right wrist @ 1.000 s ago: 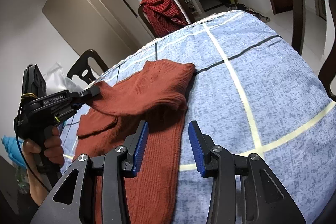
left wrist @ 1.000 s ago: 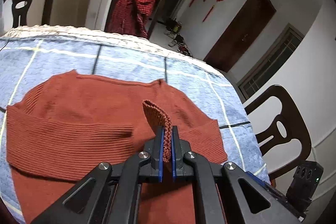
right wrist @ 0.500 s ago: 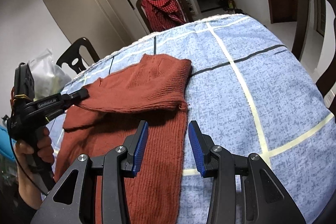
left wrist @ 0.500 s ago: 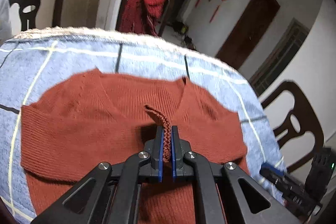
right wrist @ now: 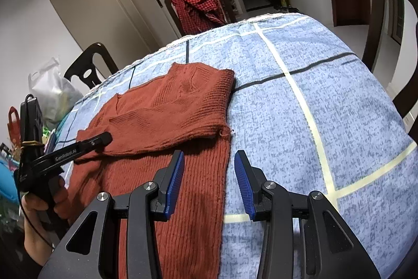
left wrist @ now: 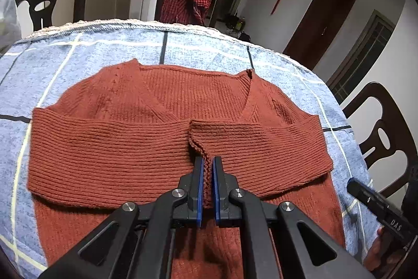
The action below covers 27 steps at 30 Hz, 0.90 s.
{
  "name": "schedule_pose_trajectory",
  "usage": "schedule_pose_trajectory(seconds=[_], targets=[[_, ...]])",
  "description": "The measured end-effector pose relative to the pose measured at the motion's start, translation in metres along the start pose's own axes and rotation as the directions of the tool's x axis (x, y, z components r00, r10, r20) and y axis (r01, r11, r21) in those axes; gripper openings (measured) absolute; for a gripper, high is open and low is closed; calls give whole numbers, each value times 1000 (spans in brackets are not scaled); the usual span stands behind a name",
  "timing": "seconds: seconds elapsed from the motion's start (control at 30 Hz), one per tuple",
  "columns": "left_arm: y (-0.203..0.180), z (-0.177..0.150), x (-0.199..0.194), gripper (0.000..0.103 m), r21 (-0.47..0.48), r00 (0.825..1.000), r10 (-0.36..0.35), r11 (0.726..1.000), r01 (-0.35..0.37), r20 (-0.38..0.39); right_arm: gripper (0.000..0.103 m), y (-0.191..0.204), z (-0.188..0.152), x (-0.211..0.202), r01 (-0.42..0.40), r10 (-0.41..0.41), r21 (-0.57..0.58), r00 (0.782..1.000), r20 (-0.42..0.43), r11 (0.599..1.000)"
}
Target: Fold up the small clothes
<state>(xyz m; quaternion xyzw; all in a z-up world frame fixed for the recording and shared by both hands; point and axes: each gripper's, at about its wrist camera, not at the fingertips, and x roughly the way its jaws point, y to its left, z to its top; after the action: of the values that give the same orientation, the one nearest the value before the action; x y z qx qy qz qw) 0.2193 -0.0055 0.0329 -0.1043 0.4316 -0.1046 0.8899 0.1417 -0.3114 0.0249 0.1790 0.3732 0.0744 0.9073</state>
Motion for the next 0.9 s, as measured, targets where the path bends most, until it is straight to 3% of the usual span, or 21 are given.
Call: schedule_pose_trajectory(seconds=[0.13,0.3,0.37,0.53,0.67,0.77,0.83,0.9], targets=[[3,0,-12,28,20,993,105,994,-106,44,41,10,12,2,71,-70,-54,997,35,996],[-4,4,-30,50,53,988,111,992,-118,107,41,16,24,12,71,-67,-74,996,51,995],[-8,8,-34,52,68,988,89,993,-98,125,41,20,27,18,71,-66,-91,996,57,993],[-14,18,-20,52,53,996,35,998,-40,83,41,31,31,30,86,-74,-156,994,79,984],[-20,15,-2,52,43,999,22,999,-23,32,39,32,32,46,78,-76,-175,997,19,981],[-24,11,11,52,64,999,51,997,-51,-6,37,30,27,55,180,-185,-211,983,-5,961],[-23,9,17,52,77,996,90,993,-87,-25,37,24,23,60,204,-213,-215,977,-18,955],[-20,8,20,52,69,996,84,994,-81,-35,37,17,23,59,184,-191,-189,981,-23,965]])
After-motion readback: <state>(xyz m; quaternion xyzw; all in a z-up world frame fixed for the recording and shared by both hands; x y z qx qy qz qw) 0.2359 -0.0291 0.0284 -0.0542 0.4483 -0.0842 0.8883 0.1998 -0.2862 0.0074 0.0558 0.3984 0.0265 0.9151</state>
